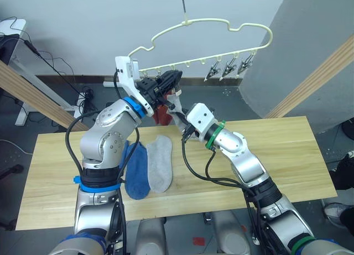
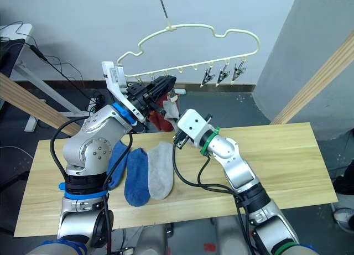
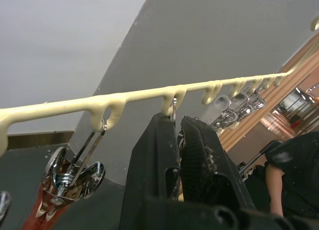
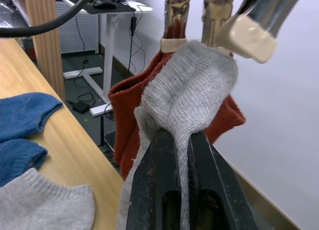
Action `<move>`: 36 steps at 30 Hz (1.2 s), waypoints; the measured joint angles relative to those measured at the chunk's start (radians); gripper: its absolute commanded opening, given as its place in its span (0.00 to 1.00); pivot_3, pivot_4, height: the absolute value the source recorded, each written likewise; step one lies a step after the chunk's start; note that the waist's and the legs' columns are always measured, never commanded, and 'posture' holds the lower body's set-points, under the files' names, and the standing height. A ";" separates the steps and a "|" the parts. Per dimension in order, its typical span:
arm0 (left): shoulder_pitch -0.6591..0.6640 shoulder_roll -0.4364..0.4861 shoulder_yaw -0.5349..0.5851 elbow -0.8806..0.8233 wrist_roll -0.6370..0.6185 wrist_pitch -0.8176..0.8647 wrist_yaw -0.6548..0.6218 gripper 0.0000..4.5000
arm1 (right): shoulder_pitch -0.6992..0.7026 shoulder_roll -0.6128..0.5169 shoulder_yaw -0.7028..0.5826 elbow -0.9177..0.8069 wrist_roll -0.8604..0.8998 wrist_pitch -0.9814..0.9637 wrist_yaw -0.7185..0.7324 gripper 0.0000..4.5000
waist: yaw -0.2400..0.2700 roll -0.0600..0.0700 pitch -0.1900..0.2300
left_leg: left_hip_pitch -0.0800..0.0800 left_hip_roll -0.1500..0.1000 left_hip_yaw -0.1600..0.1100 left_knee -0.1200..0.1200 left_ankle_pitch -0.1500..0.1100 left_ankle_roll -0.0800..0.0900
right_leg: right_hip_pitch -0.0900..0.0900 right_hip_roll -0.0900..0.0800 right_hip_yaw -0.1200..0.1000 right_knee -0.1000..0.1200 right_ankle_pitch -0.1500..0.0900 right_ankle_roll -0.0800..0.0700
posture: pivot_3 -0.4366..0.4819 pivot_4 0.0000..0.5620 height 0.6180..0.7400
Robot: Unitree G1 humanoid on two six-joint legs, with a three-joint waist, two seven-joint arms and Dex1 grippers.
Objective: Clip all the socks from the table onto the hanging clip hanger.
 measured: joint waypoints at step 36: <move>0.000 0.007 0.001 0.000 0.000 0.000 -0.001 0.03 | -0.041 0.058 -0.041 0.052 -0.002 -0.069 -0.021 0.00 | 0.001 0.000 0.000 | 0.000 0.000 0.000 0.000 0.000 0.000 | 0.000 0.000 0.000 0.001 0.000 -0.001 | 0.33 0.66 1.00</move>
